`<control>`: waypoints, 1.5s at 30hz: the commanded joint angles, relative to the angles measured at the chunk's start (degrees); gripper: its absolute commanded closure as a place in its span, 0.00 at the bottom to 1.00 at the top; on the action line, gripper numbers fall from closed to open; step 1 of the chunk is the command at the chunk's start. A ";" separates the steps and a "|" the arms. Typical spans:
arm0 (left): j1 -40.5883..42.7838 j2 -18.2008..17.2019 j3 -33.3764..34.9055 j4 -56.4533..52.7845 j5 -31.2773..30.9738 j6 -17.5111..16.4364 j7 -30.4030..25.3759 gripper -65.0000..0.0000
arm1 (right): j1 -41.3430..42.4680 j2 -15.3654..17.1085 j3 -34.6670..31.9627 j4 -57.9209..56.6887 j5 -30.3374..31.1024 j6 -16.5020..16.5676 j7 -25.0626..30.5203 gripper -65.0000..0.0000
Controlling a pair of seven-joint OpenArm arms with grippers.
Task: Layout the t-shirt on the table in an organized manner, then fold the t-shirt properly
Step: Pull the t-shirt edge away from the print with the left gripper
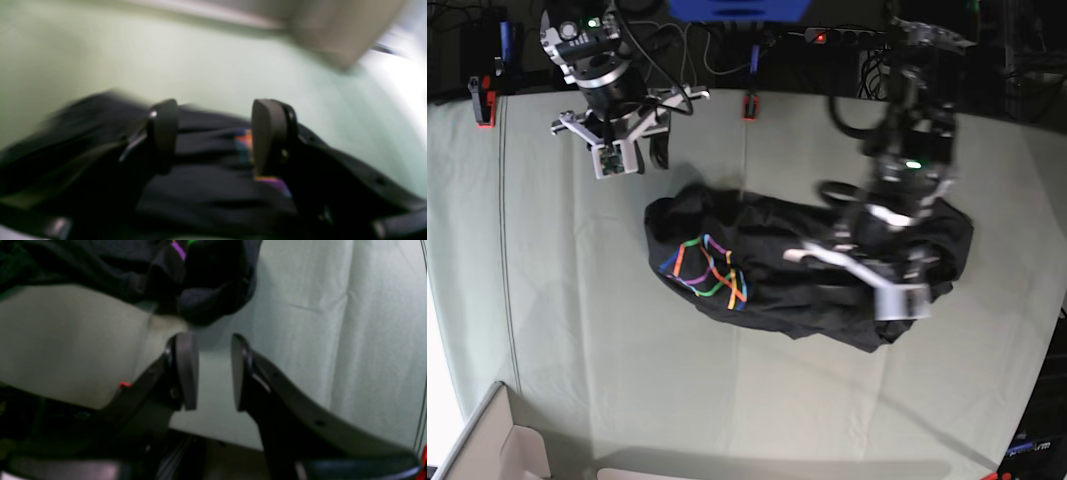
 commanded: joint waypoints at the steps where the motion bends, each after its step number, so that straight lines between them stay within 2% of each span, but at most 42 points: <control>1: -0.97 0.09 -2.91 -0.21 -0.16 -0.36 -1.68 0.47 | -0.15 -0.07 -0.01 1.02 0.10 0.19 1.42 0.73; 5: -2.81 -0.09 -14.42 -9.62 -0.16 -0.45 -1.68 0.47 | -0.15 -0.07 -0.01 0.93 0.10 0.19 1.42 0.73; 9: -6.59 -0.27 -19.78 -19.55 0.37 -0.45 -1.68 0.47 | 0.73 -0.07 -0.01 0.75 0.10 0.19 1.42 0.73; 30: -16.17 -0.27 -20.14 -35.11 0.45 -0.54 -1.76 0.48 | 0.91 -0.07 -0.10 -0.65 0.19 0.19 1.42 0.73; 32: -17.58 -0.27 -20.14 -38.01 0.45 -0.54 -1.76 0.58 | 0.91 -0.07 -0.10 -0.65 0.19 0.19 1.42 0.73; 33: -18.28 -0.27 -20.14 -39.59 0.45 -0.62 -1.76 0.69 | 0.91 -0.07 -0.10 -0.65 0.19 0.19 1.42 0.73; 35: -19.43 -0.27 -20.49 -41.62 0.45 -0.62 -1.76 1.00 | 0.91 0.01 -0.10 -0.65 0.19 0.19 1.42 0.73; 37: -19.60 -0.79 -20.75 -40.21 -0.07 -0.62 -1.76 0.97 | 0.99 0.01 -0.10 -0.65 0.19 0.19 1.42 0.73; 39: -19.43 -2.02 -22.69 -35.55 -0.16 -0.54 -1.68 1.00 | 0.99 0.01 0.08 -0.65 0.19 0.19 1.42 0.73; 45: -17.40 -3.78 -34.11 -19.99 -0.16 -0.54 -1.15 1.00 | 1.35 0.01 0.08 -0.65 0.19 0.19 1.42 0.73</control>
